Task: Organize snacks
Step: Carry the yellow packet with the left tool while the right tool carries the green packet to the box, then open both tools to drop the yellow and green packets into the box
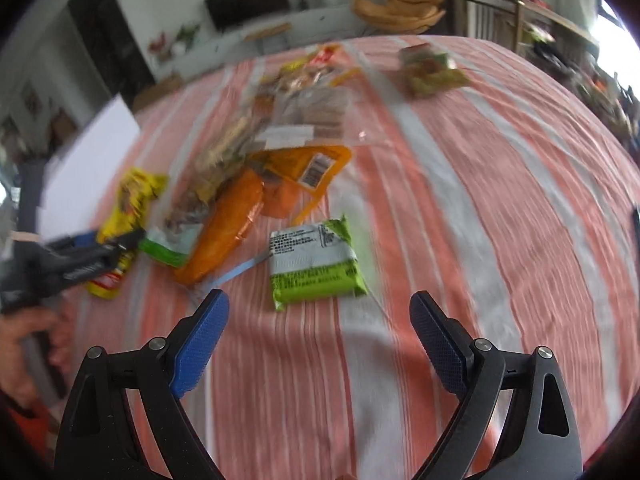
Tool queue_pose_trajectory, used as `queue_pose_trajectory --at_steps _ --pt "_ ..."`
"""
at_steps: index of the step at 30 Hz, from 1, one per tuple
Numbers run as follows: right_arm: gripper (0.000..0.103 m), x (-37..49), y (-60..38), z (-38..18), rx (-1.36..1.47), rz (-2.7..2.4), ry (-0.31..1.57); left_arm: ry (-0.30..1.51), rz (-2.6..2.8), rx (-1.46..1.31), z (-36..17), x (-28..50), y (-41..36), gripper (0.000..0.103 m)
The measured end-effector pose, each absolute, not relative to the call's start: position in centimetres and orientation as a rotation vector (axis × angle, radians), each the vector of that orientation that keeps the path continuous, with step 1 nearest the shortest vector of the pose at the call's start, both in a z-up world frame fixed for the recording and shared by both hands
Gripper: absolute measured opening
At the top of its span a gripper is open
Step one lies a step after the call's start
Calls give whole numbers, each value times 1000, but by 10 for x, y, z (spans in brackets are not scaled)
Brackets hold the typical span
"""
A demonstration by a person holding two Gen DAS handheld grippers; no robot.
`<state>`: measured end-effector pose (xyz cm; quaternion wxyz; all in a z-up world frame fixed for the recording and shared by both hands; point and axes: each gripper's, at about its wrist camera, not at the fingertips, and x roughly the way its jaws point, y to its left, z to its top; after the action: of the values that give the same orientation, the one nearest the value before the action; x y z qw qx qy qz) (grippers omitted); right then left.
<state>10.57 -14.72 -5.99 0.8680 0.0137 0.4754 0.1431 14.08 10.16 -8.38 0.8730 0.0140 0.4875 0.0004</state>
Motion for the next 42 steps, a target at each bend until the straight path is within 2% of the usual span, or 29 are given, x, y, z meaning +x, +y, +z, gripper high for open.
queue_pose_trajectory --at_steps 1,3,4,5,8,13,19,24,32,37,41,42 --pt "93 114 -141 -66 -1 301 1026 1013 9 54 -82 140 99 28" --pt "90 124 -132 -71 -75 279 1038 1027 -30 -1 -80 139 105 26" --pt "84 127 -128 -72 -102 279 1044 1030 -42 -40 -79 137 109 25" --pt "52 128 -128 -71 -110 276 1042 1028 -55 -77 -78 134 114 24" --pt "52 126 -135 -66 -90 283 1052 1008 -101 -175 -69 119 122 17" --pt "52 110 -166 -47 109 331 1063 956 -180 -248 -47 93 119 17" --pt "52 94 -164 -33 168 367 1047 914 -261 -362 -26 72 121 17" --pt "53 76 -155 -10 206 427 1025 818 -286 -442 20 50 151 17" --pt "53 66 -56 67 137 645 897 698 -70 -426 74 14 258 17" --pt "53 63 50 103 82 862 885 719 172 -410 59 -16 336 17" --pt "54 56 131 105 46 989 922 766 310 -414 34 -28 375 17" --pt "57 56 148 101 46 1016 939 776 365 -415 27 -31 383 25"
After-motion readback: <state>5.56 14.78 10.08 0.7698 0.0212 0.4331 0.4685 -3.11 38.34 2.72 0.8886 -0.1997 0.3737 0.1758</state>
